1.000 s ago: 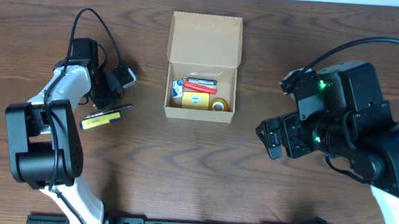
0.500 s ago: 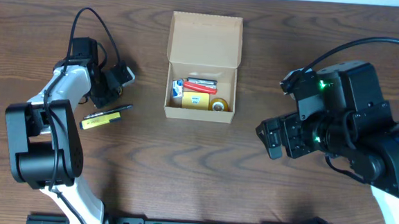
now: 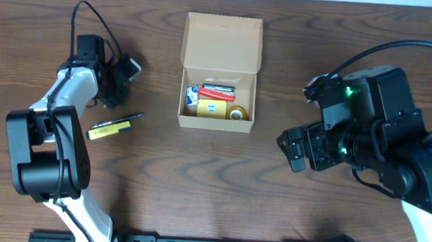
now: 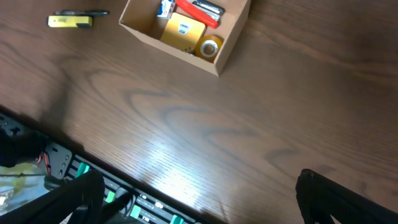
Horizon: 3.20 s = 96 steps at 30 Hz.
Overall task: Pack container
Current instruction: 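Lift the correction tape and carry it over the box with the left gripper, then lower the correction tape into the box and open the left gripper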
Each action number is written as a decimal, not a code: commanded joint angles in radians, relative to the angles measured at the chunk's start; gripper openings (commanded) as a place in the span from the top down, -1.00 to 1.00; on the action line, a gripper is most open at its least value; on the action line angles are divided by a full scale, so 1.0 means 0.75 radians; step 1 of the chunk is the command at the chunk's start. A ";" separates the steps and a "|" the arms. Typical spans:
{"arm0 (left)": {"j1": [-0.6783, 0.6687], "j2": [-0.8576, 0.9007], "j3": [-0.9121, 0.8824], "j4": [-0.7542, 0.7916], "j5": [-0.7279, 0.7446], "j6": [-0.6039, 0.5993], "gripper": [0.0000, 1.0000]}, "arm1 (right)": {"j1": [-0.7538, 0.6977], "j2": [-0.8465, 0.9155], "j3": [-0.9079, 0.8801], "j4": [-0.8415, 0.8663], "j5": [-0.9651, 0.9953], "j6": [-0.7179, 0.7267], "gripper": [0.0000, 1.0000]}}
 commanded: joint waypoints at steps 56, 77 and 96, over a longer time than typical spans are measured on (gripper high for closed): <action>-0.815 0.055 0.818 -0.647 -0.034 -1.546 0.88 | -0.007 0.001 0.002 -0.002 0.005 -0.017 -0.99; -1.090 0.257 0.818 -0.623 -0.090 -1.755 0.89 | -0.007 0.001 0.002 -0.025 0.005 -0.017 -0.99; -1.145 0.272 0.809 -0.637 -0.159 -1.868 0.88 | -0.007 0.000 0.002 -0.148 0.005 -0.017 -0.99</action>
